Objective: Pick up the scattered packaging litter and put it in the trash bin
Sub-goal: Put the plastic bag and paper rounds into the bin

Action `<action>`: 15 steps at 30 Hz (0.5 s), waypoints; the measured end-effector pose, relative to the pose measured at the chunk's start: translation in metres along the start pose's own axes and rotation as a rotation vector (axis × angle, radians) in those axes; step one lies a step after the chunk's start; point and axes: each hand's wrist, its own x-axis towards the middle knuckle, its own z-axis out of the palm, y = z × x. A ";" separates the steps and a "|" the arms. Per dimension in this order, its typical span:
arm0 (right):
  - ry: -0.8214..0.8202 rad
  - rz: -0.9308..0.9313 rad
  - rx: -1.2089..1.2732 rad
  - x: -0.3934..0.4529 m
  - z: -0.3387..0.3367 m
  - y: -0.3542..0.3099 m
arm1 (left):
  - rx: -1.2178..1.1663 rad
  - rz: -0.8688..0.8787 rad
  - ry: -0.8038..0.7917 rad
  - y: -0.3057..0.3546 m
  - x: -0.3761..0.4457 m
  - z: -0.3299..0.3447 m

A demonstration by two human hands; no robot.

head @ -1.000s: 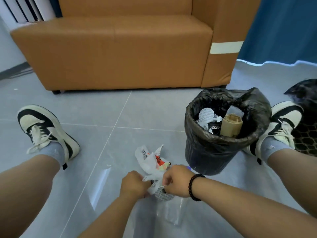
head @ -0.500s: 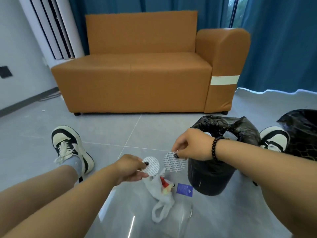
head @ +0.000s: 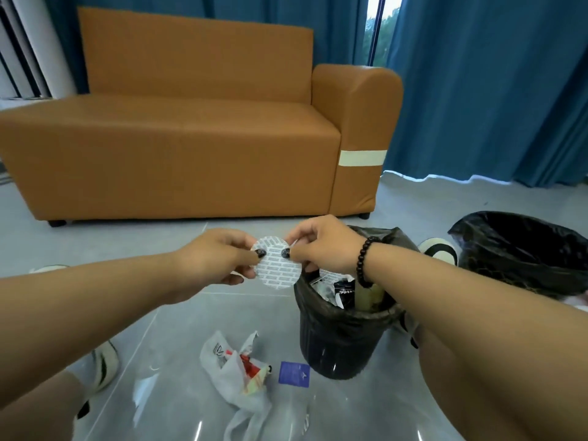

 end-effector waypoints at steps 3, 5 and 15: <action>0.080 0.049 -0.091 0.006 -0.024 0.012 | -0.021 0.037 -0.021 0.001 0.015 0.011; 0.141 0.093 -0.213 0.008 -0.041 0.027 | 0.029 0.010 -0.041 -0.006 0.023 0.015; -0.036 0.271 -0.626 0.019 -0.046 0.095 | 0.426 -0.286 -0.237 -0.089 0.054 0.007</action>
